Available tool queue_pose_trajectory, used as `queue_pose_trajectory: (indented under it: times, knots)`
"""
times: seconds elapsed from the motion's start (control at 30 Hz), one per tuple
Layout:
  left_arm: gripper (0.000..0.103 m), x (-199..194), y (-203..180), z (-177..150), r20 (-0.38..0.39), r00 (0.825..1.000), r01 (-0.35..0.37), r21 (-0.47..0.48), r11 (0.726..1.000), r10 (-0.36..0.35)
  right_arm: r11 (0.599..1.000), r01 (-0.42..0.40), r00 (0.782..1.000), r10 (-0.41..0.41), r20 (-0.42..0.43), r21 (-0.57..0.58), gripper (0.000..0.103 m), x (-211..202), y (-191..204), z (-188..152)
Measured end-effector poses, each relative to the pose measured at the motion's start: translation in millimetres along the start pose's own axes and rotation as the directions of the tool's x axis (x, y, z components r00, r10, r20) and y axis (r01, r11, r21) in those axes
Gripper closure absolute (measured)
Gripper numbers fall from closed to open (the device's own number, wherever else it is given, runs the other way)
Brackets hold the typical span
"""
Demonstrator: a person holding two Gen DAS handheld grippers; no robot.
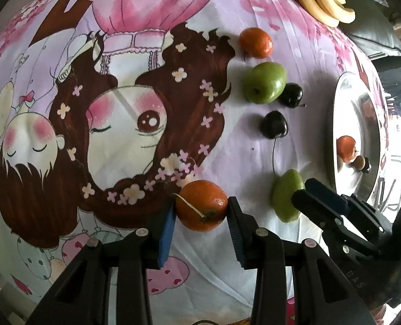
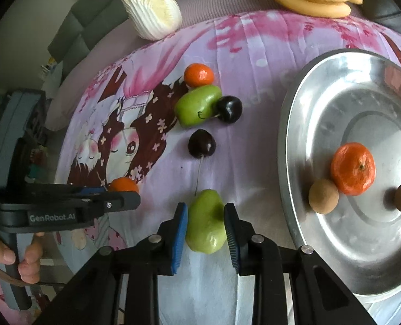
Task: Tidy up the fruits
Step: 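Lift the green fruit with the right tool while the left tool holds the tangerine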
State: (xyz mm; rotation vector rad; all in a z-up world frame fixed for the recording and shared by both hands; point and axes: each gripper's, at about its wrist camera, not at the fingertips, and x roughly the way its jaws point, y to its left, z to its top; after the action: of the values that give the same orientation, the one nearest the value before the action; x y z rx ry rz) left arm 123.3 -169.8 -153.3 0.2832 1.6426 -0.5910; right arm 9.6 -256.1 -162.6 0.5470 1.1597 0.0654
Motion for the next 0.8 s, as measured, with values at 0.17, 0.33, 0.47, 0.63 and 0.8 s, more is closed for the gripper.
queue_pose_trajectory:
  times: [0.17,0.33,0.47,0.63,0.8]
  knots:
    - [0.064,5.9,-2.9,-6.7,-0.014,1.000,-0.001,0.009,1.000,0.001,0.999,0.025,0.999,-0.026,-0.039,-0.027,0.061,8.0,8.4,-4.7]
    - [0.064,8.9,-4.5,-9.1,-0.018,1.000,0.005,0.011,1.000,-0.005,0.999,0.034,0.997,-0.036,-0.062,-0.035,0.059,18.9,13.0,-13.4]
    - [0.064,15.4,3.9,-14.8,-0.021,1.000,0.004,0.008,1.000,-0.004,0.999,0.036,0.998,-0.037,-0.045,-0.032,0.060,17.3,11.7,-13.7]
    - [0.064,21.2,10.4,-11.6,-0.024,1.000,0.001,0.000,1.000,-0.001,1.000,-0.013,0.998,0.013,-0.060,0.011,0.060,21.6,4.3,-12.1]
    - [0.064,12.7,5.3,-10.2,-0.016,1.000,0.001,0.002,1.000,-0.001,0.999,-0.009,1.000,0.009,-0.013,-0.032,0.060,6.9,14.2,-11.3]
